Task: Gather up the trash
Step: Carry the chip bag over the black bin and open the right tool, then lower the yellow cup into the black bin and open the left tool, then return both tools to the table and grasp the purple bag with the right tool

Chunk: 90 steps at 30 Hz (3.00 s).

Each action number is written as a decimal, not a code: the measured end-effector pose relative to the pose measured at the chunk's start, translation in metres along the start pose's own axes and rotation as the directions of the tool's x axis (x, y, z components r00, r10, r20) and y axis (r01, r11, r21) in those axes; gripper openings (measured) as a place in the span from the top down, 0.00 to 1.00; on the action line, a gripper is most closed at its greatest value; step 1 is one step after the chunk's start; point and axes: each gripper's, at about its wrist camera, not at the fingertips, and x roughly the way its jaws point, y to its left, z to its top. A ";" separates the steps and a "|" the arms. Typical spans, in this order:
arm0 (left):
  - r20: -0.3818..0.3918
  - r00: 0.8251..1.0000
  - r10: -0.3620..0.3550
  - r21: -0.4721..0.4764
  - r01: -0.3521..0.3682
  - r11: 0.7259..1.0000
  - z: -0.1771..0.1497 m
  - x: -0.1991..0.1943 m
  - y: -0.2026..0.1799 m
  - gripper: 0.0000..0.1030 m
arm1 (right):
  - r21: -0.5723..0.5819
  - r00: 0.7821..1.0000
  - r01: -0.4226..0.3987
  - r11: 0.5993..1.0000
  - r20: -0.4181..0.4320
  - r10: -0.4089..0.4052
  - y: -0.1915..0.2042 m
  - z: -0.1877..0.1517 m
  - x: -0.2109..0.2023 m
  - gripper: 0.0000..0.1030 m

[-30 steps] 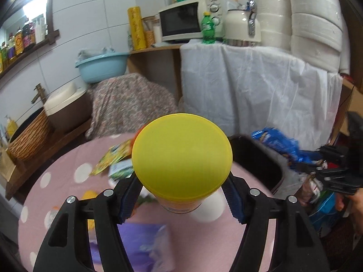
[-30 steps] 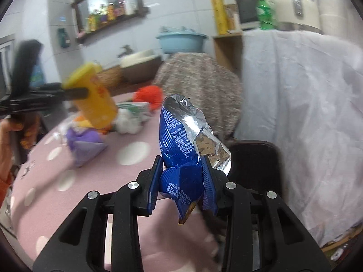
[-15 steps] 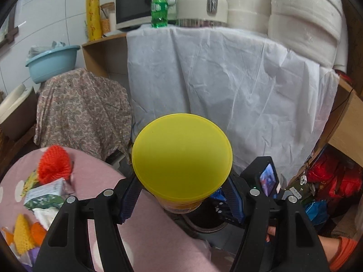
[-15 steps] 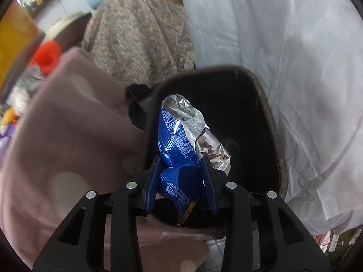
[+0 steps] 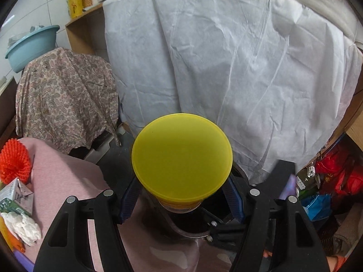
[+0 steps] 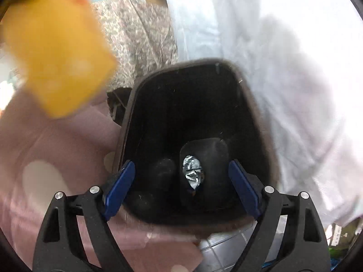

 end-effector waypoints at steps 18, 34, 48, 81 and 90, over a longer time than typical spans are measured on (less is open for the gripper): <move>-0.359 0.929 0.096 -0.092 -0.138 0.986 -0.011 0.141 -0.040 0.36 | 0.099 0.977 0.076 0.992 0.190 -0.094 -0.049 -0.068 -0.119 0.15; -0.387 0.906 0.173 -0.021 -0.196 0.980 -0.023 0.157 -0.052 0.15 | 0.148 0.954 0.116 0.982 0.259 -0.151 -0.064 -0.084 -0.154 0.11; 0.051 0.995 0.085 -0.058 -0.082 0.995 -0.024 -0.044 -0.037 0.05 | 0.068 0.940 0.075 0.995 0.328 -0.093 -0.023 -0.072 -0.201 0.07; 0.115 0.935 0.336 -0.602 -0.204 0.772 -0.321 -0.271 0.217 0.05 | -0.698 0.910 -0.311 0.645 -0.023 0.414 0.382 -0.039 -0.172 0.06; 0.094 0.927 0.362 -0.559 -0.252 0.790 -0.332 -0.273 0.229 0.05 | -0.816 0.956 -0.187 0.548 -0.023 0.291 0.444 -0.028 -0.122 0.16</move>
